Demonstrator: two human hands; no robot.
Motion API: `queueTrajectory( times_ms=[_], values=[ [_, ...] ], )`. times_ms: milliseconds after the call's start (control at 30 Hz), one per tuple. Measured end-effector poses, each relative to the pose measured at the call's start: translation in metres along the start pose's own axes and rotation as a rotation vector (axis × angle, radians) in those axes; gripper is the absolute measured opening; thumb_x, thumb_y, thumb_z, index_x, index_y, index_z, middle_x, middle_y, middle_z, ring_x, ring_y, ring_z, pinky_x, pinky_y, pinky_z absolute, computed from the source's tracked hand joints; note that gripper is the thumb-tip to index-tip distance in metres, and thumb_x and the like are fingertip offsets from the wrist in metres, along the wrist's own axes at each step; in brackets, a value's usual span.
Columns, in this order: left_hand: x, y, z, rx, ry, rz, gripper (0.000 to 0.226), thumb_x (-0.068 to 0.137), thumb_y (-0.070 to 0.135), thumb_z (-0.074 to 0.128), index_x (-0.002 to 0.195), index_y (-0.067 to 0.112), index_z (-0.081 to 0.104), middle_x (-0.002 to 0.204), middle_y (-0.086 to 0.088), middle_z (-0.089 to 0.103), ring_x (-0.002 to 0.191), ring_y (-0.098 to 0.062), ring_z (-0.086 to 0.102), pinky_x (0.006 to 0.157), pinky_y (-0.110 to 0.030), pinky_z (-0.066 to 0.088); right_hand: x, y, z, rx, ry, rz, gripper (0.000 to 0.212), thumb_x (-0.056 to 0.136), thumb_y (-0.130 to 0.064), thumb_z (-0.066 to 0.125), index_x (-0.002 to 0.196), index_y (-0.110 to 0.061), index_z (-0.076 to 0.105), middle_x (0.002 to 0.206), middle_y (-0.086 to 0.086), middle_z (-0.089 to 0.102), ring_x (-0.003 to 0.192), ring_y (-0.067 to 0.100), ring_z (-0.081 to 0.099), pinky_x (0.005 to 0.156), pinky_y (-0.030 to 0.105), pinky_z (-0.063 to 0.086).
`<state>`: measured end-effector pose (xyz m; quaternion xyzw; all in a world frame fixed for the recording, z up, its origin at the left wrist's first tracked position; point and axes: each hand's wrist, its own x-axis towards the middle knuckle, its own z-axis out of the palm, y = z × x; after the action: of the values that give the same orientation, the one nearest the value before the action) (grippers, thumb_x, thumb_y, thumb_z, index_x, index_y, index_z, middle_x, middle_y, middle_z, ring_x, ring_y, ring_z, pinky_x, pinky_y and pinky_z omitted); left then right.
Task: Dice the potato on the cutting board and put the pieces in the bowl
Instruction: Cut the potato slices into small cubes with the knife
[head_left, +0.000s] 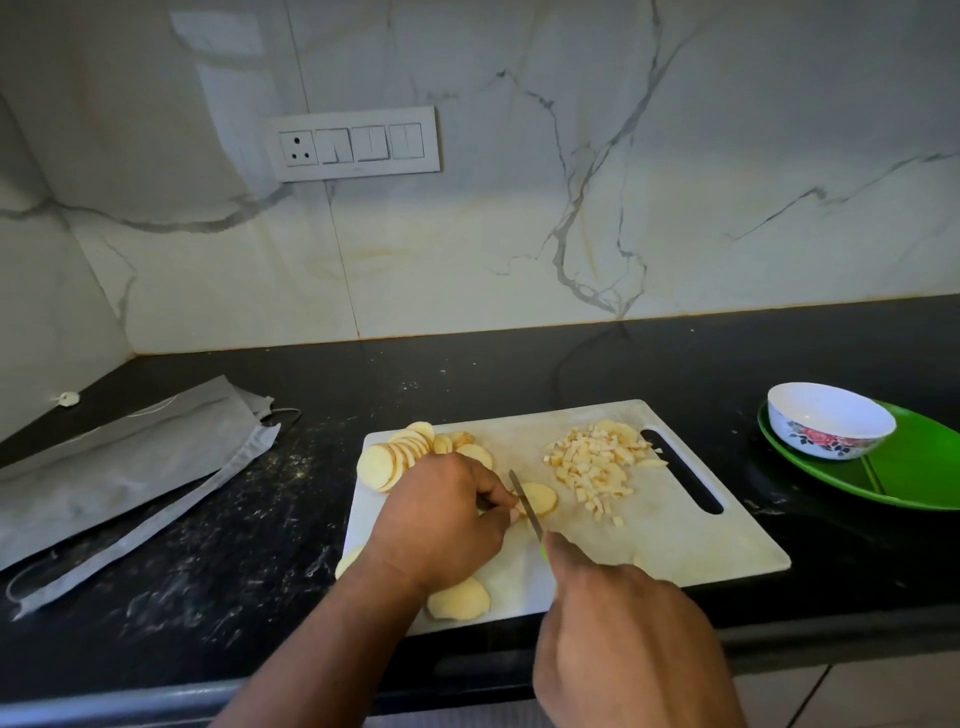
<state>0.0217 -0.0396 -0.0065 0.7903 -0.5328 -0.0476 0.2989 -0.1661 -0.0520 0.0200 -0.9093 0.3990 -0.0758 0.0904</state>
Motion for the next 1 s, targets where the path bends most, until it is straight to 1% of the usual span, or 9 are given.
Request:
queueTrajectory(
  times_ms=[67, 167, 200, 300, 467, 567, 733, 900, 1000],
  values=[
    [0.001, -0.001, 0.001, 0.006, -0.005, -0.009, 0.01, 0.091, 0.033, 0.078, 0.099, 0.035, 0.082, 0.093, 0.026, 0.073, 0.086, 0.004, 0.067, 0.083, -0.018, 0.058, -0.007, 0.006, 0.004, -0.011, -0.01, -0.012, 0.065, 0.095, -0.039, 0.045, 0.152, -0.035, 0.015, 0.114, -0.008, 0.063, 0.105, 0.01, 0.063, 0.086, 0.024, 0.048],
    [0.003, -0.003, 0.002, 0.012, -0.012, -0.003, 0.011, 0.091, 0.035, 0.077, 0.101, 0.036, 0.082, 0.094, 0.026, 0.073, 0.086, 0.004, 0.067, 0.081, -0.018, 0.059, -0.023, 0.013, 0.001, 0.041, -0.064, -0.01, 0.064, 0.098, -0.047, 0.037, 0.152, -0.043, 0.002, 0.091, -0.003, 0.056, 0.074, -0.002, 0.053, 0.062, 0.013, 0.036],
    [0.003, -0.003, 0.003, 0.011, -0.012, -0.003, 0.012, 0.091, 0.036, 0.077, 0.102, 0.036, 0.082, 0.094, 0.026, 0.073, 0.086, 0.004, 0.067, 0.081, -0.018, 0.059, -0.027, 0.015, -0.002, 0.056, -0.096, -0.001, 0.063, 0.099, -0.05, 0.034, 0.151, -0.047, 0.0, 0.086, -0.001, 0.05, 0.07, -0.003, 0.049, 0.061, 0.011, 0.034],
    [0.002, -0.005, 0.003, -0.008, 0.012, -0.01, 0.011, 0.09, 0.036, 0.078, 0.1, 0.037, 0.082, 0.093, 0.026, 0.074, 0.085, 0.004, 0.067, 0.081, -0.019, 0.059, -0.032, 0.018, -0.012, 0.082, -0.138, 0.021, 0.06, 0.099, -0.053, 0.034, 0.149, -0.054, 0.001, 0.093, -0.004, 0.049, 0.098, -0.002, 0.058, 0.083, 0.012, 0.042],
    [0.002, -0.008, 0.004, -0.052, 0.05, -0.046, 0.009, 0.09, 0.031, 0.079, 0.094, 0.037, 0.082, 0.088, 0.028, 0.074, 0.086, 0.009, 0.066, 0.081, -0.014, 0.056, -0.02, 0.011, -0.027, 0.083, -0.05, 0.022, 0.061, 0.097, -0.048, 0.042, 0.151, -0.044, 0.013, 0.105, -0.008, 0.06, 0.109, 0.008, 0.059, 0.091, 0.021, 0.045],
    [0.002, -0.007, 0.006, -0.071, 0.052, -0.05, 0.008, 0.09, 0.03, 0.079, 0.092, 0.037, 0.082, 0.087, 0.028, 0.074, 0.085, 0.01, 0.067, 0.083, -0.017, 0.058, -0.006, 0.004, -0.021, 0.069, 0.013, 0.003, 0.059, 0.094, -0.042, 0.045, 0.149, -0.038, 0.024, 0.11, -0.008, 0.064, 0.105, 0.014, 0.062, 0.087, 0.027, 0.049],
    [0.003, -0.006, 0.006, -0.07, 0.043, -0.051, 0.009, 0.09, 0.029, 0.079, 0.088, 0.037, 0.082, 0.083, 0.027, 0.074, 0.082, 0.005, 0.068, 0.082, -0.024, 0.06, 0.006, -0.003, -0.008, 0.071, 0.064, -0.025, 0.053, 0.09, -0.036, 0.049, 0.141, -0.033, 0.039, 0.102, -0.007, 0.065, 0.097, 0.015, 0.064, 0.079, 0.028, 0.05],
    [0.004, -0.005, 0.006, -0.048, 0.04, -0.059, 0.008, 0.091, 0.03, 0.078, 0.09, 0.037, 0.082, 0.083, 0.027, 0.074, 0.083, 0.004, 0.068, 0.082, -0.023, 0.059, 0.006, 0.001, 0.0, 0.066, 0.078, -0.032, 0.055, 0.09, -0.036, 0.05, 0.143, -0.033, 0.036, 0.099, -0.007, 0.064, 0.094, 0.015, 0.064, 0.076, 0.027, 0.049],
    [0.004, -0.004, 0.006, -0.038, 0.027, -0.068, 0.008, 0.092, 0.031, 0.077, 0.09, 0.038, 0.081, 0.083, 0.027, 0.074, 0.082, 0.003, 0.068, 0.081, -0.023, 0.06, 0.002, 0.005, 0.001, 0.06, 0.059, -0.031, 0.059, 0.092, -0.036, 0.049, 0.148, -0.034, 0.028, 0.105, -0.006, 0.065, 0.1, 0.016, 0.065, 0.081, 0.028, 0.05]
  ],
)
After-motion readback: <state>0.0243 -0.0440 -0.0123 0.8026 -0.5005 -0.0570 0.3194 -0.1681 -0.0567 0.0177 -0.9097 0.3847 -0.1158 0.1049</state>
